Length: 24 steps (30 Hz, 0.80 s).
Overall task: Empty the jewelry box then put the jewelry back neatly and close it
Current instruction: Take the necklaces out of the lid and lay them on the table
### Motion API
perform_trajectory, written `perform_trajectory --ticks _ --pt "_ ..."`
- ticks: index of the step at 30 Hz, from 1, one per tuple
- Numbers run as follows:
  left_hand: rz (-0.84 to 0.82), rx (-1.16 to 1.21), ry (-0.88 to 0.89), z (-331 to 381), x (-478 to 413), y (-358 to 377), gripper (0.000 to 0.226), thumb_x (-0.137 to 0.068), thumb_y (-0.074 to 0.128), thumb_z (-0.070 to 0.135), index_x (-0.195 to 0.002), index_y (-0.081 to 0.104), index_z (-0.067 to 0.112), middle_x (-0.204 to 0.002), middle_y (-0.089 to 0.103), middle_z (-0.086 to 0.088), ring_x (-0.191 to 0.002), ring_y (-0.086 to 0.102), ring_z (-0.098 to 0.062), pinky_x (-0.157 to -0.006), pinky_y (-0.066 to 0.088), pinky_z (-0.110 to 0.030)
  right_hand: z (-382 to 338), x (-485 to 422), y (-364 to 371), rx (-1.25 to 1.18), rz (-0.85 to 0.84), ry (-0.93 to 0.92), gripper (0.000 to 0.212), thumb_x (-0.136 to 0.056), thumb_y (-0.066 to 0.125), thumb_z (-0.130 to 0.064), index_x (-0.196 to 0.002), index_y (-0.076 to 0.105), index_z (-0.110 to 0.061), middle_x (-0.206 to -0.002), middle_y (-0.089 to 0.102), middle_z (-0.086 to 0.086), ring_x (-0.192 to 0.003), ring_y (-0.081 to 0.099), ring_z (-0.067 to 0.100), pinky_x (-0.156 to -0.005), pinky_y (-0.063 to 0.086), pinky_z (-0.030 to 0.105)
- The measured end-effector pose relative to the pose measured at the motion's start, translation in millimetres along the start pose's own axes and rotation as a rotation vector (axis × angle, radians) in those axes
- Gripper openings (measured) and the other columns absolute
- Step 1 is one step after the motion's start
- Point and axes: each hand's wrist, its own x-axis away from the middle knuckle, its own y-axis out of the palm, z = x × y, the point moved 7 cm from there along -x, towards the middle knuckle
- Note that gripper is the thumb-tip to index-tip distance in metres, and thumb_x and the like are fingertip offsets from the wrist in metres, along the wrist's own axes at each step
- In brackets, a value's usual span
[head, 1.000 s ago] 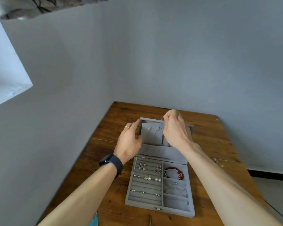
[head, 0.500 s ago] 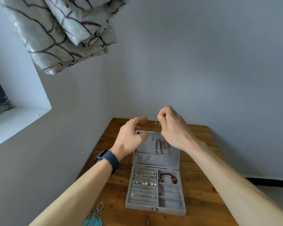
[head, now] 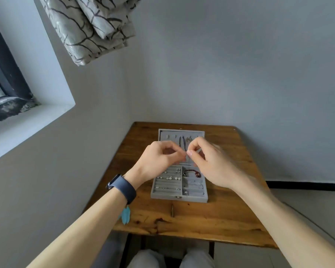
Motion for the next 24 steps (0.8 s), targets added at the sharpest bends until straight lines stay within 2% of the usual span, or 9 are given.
perform_trajectory --ticks 2,4,6,10,13,15,19,22,24 --pt "-0.028 0.086 -0.026 -3 14 9 0.011 -0.094 0.065 0.020 -0.091 0.072 0.012 -0.087 0.075 -0.001 -0.081 0.071 -0.014 -0.077 0.054 -0.025 10 21 19 -0.244 -0.018 0.038 0.012 -0.100 0.053 -0.036 -0.109 0.056 -0.028 -0.105 0.065 -0.014 -0.097 0.060 0.000 -0.081 0.048 0.021" --pt "-0.060 0.123 -0.050 -3 26 18 0.012 -0.095 0.064 0.016 -0.090 0.070 0.008 -0.084 0.072 -0.007 -0.074 0.066 -0.013 -0.071 0.053 -0.023 22 42 46 -0.461 -0.113 0.114 0.025 -0.097 0.057 -0.043 -0.119 0.059 -0.032 -0.117 0.066 -0.015 -0.113 0.059 0.001 -0.097 0.047 0.030" --pt "-0.096 0.137 -0.076 -3 36 26 0.011 -0.095 0.064 0.015 -0.089 0.070 0.007 -0.078 0.067 -0.009 -0.069 0.062 -0.013 -0.068 0.052 -0.022 31 61 68 -0.544 -0.165 0.171 0.024 -0.096 0.058 -0.040 -0.114 0.066 -0.027 -0.118 0.069 -0.013 -0.116 0.060 0.004 -0.103 0.046 0.034" --pt "-0.081 0.205 -0.140 -12 53 29 0.012 -0.095 0.063 0.015 -0.085 0.068 0.012 -0.068 0.053 -0.001 -0.058 0.047 -0.010 -0.057 0.043 -0.021 45 96 93 -0.592 -0.138 0.265 0.018 -0.101 0.053 -0.018 -0.097 0.071 -0.015 -0.106 0.074 -0.007 -0.103 0.065 0.003 -0.094 0.049 0.029" --pt "-0.041 0.323 -0.225 -28 62 26 0.014 -0.098 0.058 0.019 -0.093 0.068 0.012 -0.062 0.040 0.003 -0.057 0.033 -0.012 -0.056 0.034 -0.027 53 123 105 -0.673 -0.113 0.349 0.022 -0.102 0.051 -0.016 -0.089 0.069 -0.017 -0.104 0.075 -0.004 -0.103 0.067 0.009 -0.093 0.052 0.033" --pt "-0.024 0.410 -0.284 -42 67 26 0.012 -0.097 0.058 0.019 -0.095 0.067 0.011 -0.060 0.030 0.004 -0.057 0.025 -0.014 -0.057 0.027 -0.032 61 139 114 -0.756 -0.093 0.420 0.024 -0.102 0.049 -0.015 -0.084 0.065 -0.012 -0.103 0.075 0.001 -0.106 0.067 0.013 -0.094 0.052 0.036" --pt "-0.049 0.515 -0.411 -67 77 38 0.008 -0.095 0.062 0.019 -0.091 0.068 0.016 -0.067 0.020 0.000 -0.057 0.017 -0.016 -0.056 0.022 -0.032 79 169 134 -1.068 -0.012 0.594 0.025 -0.102 0.044 -0.012 -0.086 0.062 -0.006 -0.105 0.073 0.013 -0.106 0.068 0.027 -0.095 0.050 0.045" --pt "-0.036 0.566 -0.507 -85 83 51 0.011 -0.096 0.061 0.021 -0.101 0.067 0.013 -0.067 0.023 0.003 -0.056 0.015 -0.014 -0.059 0.016 -0.033 88 184 147 -1.293 0.068 0.695 0.028 -0.102 0.043 -0.012 -0.087 0.067 -0.009 -0.101 0.071 0.016 -0.097 0.070 0.031 -0.087 0.052 0.042" --pt "-0.022 0.614 -0.573 -96 86 61 0.017 -0.096 0.061 0.022 -0.107 0.068 0.011 -0.068 0.022 0.004 -0.054 0.015 -0.012 -0.055 0.016 -0.029 93 193 152 -1.354 0.102 0.730 0.026 -0.101 0.047 -0.013 -0.087 0.069 -0.010 -0.099 0.070 0.014 -0.093 0.069 0.028 -0.083 0.053 0.038"
